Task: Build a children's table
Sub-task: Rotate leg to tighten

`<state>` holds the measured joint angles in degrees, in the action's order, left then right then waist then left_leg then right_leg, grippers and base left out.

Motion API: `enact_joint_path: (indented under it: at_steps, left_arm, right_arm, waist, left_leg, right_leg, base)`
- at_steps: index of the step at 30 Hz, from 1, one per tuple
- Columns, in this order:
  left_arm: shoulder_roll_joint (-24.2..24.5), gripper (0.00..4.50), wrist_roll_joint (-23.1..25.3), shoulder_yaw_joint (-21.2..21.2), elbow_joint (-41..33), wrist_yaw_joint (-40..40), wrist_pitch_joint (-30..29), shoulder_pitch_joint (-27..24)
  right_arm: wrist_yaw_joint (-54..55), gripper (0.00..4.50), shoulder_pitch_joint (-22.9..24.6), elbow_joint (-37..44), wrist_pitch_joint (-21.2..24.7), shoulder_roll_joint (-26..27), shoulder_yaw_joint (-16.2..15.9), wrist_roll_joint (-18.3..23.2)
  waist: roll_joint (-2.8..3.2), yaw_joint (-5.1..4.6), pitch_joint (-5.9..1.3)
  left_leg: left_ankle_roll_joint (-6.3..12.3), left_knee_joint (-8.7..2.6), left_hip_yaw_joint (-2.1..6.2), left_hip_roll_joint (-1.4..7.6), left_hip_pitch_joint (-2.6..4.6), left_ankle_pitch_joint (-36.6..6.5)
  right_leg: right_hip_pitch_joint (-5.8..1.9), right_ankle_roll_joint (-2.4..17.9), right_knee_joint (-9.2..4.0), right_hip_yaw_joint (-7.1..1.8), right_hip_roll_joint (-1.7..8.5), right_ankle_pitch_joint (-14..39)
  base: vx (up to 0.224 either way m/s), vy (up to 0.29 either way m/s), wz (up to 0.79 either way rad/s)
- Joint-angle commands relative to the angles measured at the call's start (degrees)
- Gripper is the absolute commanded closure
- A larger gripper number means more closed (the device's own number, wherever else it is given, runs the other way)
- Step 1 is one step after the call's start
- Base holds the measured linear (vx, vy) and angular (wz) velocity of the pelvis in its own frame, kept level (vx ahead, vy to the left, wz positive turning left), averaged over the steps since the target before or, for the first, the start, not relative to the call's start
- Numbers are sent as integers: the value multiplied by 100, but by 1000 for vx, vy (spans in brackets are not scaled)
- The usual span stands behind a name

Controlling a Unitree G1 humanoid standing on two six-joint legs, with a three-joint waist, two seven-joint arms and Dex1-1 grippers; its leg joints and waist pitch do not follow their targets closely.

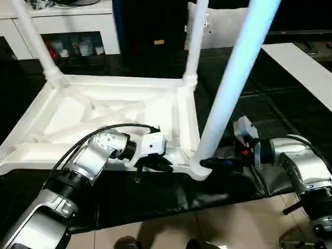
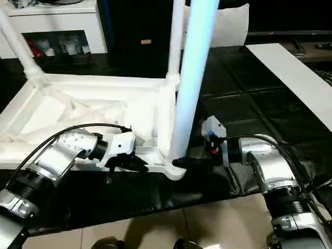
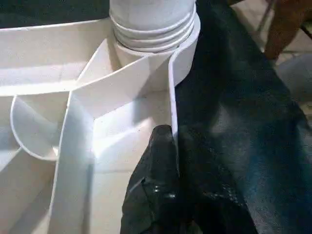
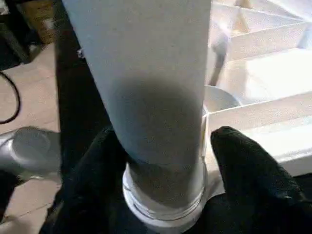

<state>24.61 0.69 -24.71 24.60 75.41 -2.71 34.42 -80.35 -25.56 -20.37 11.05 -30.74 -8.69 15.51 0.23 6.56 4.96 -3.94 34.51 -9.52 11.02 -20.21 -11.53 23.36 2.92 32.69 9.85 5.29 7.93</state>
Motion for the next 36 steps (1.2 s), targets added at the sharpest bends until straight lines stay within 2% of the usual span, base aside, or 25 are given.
enact_joint_path:
  at_steps: [1,3,6,11,15,18,20,21,23,24,25,26,27,28,29,30,31,32,33,34,35,36]
  left_arm:
    - [-27,450,8,-225,-105,356,157,86]
    - [-40,450,5,-217,-71,381,179,102]
    - [-42,450,-13,-213,-25,391,198,119]
    - [-29,450,-32,-181,-9,396,162,105]
    - [-39,450,-49,-142,-15,347,88,90]
    - [-188,450,-89,33,-118,-53,-394,62]
    - [-262,450,-87,91,-166,-266,-543,51]
    - [-347,450,-96,151,-242,-479,-731,33]
    - [-493,450,-119,232,-366,-781,-996,-3]
    - [-567,450,-137,263,-415,-900,-1113,-14]
    - [-603,450,-144,276,-436,-953,-1164,-18]
    - [-745,450,-143,318,-488,-1177,-1364,-18]
    - [-970,450,-102,380,-509,-1509,-1677,6]
    - [-970,450,-102,380,-509,-1509,-1677,6]
    - [-1088,450,-69,417,-478,-1700,-1819,37]
    - [-1316,450,-9,508,-353,-2078,-1983,130]
    - [-1335,450,-2,518,-337,-2115,-1991,140]
    - [-1479,450,38,599,-245,-2413,-2072,208]
    - [-1702,450,74,757,-23,-2899,-2119,361]
    - [-1769,450,101,801,32,-3051,-2143,405]
    - [-1807,450,139,823,75,-3159,-2144,437]
    - [-1864,450,204,859,131,-3324,-2142,489]
  right_arm:
    - [-203,196,0,185,125,-111,-99,104]
    - [-310,203,12,232,212,-138,-159,135]
    - [-392,239,24,249,277,-159,-191,154]
    - [-463,252,70,327,435,-158,-184,239]
    - [-498,255,132,429,639,-159,-176,343]
    - [17,255,295,699,1127,0,-102,419]
    - [444,255,291,670,1205,174,6,359]
    - [991,255,257,594,1274,402,147,273]
    - [1768,255,182,480,1411,750,354,190]
    - [2077,255,138,429,1481,894,431,161]
    - [2195,255,122,409,1497,952,455,144]
    - [2611,255,64,327,1551,1158,532,76]
    - [3242,255,-15,231,1629,1454,610,-63]
    - [3242,255,-15,231,1629,1454,610,-63]
    - [3562,255,-65,160,1650,1607,645,-141]
    - [4112,255,-163,40,1690,1876,722,-234]
    - [4168,255,-175,24,1692,1902,734,-241]
    - [4616,255,-260,-73,1728,2106,833,-312]
    - [5142,255,-416,-327,1478,2369,946,-404]
    - [5310,255,-459,-395,1370,2451,975,-435]
    - [5410,255,-485,-449,1248,2506,992,-452]
    - [5497,255,-529,-539,1105,2589,1030,-473]
  waist:
    - [-85,-27,-446]
    - [-90,-24,-448]
    - [-90,-19,-445]
    - [-95,-21,-446]
    - [-91,-14,-454]
    - [-83,-3,-452]
    - [-73,-9,-443]
    - [-66,-36,-419]
    - [-57,-95,-399]
    - [-55,-196,-403]
    - [-38,-228,-399]
    - [-15,-255,-415]
    - [1,-351,-407]
    - [37,-439,-414]
    - [41,-483,-420]
    - [75,-589,-405]
    - [72,-615,-397]
    - [41,-669,-407]
    - [44,-667,-413]
    - [31,-696,-412]
    - [24,-693,-429]
    - [31,-682,-431]
  left_leg:
    - [538,-381,49,237,4,-853]
    - [552,-377,45,236,-6,-831]
    - [530,-378,46,234,4,-837]
    - [502,-379,49,225,6,-833]
    - [516,-381,50,238,2,-799]
    - [486,-385,51,233,0,-776]
    - [447,-386,52,227,13,-833]
    - [372,-386,52,213,27,-931]
    - [224,-356,58,162,75,-1165]
    - [187,-351,80,142,45,-1245]
    - [190,-359,94,164,35,-1288]
    - [184,-364,111,187,32,-1332]
    - [150,-386,146,241,22,-1495]
    - [117,-393,176,282,49,-1679]
    - [126,-400,188,295,39,-1740]
    - [139,-454,221,382,27,-2066]
    - [118,-452,219,383,60,-2163]
    - [79,-408,190,309,94,-2120]
    - [82,-378,168,255,111,-2009]
    - [125,-342,138,191,98,-1822]
    - [173,-349,136,197,66,-1644]
    - [236,-362,134,213,61,-1564]
  right_leg:
    - [-386,308,-499,-379,426,2621]
    - [-385,299,-492,-384,420,2595]
    - [-377,264,-504,-380,425,2675]
    - [-380,193,-523,-365,418,2765]
    - [-382,225,-505,-375,422,2654]
    - [-390,232,-509,-373,422,2650]
    - [-381,199,-532,-363,428,2760]
    - [-365,145,-575,-342,427,2967]
    - [-352,-59,-694,-239,424,3459]
    - [-393,-243,-739,-177,404,3535]
    - [-406,-285,-748,-157,407,3530]
    - [-425,-298,-745,-137,412,3465]
    - [-430,-286,-753,-99,404,3371]
    - [-450,-228,-770,-68,432,3253]
    - [-476,-205,-759,-60,447,3159]
    - [-508,-167,-733,-36,460,3008]
    - [-488,-160,-745,-38,466,3019]
    - [-455,-113,-776,-46,492,3050]
    - [-432,-85,-799,-46,507,3083]
    - [-424,-74,-827,-21,498,3176]
    - [-451,-81,-816,-31,498,3079]
    - [-448,-52,-790,-55,487,2940]
  base:
    - [0,0,0]
    - [0,0,0]
    - [0,0,0]
    - [0,0,0]
    - [0,0,0]
    - [0,0,0]
    - [0,0,0]
    - [0,0,0]
    - [0,0,0]
    - [0,0,0]
    - [0,0,0]
    - [0,0,0]
    - [0,0,0]
    - [0,0,0]
    - [0,0,0]
    - [0,0,0]
    - [0,0,0]
    - [0,0,0]
    - [0,0,0]
    - [0,0,0]
    - [0,0,0]
    - [0,0,0]
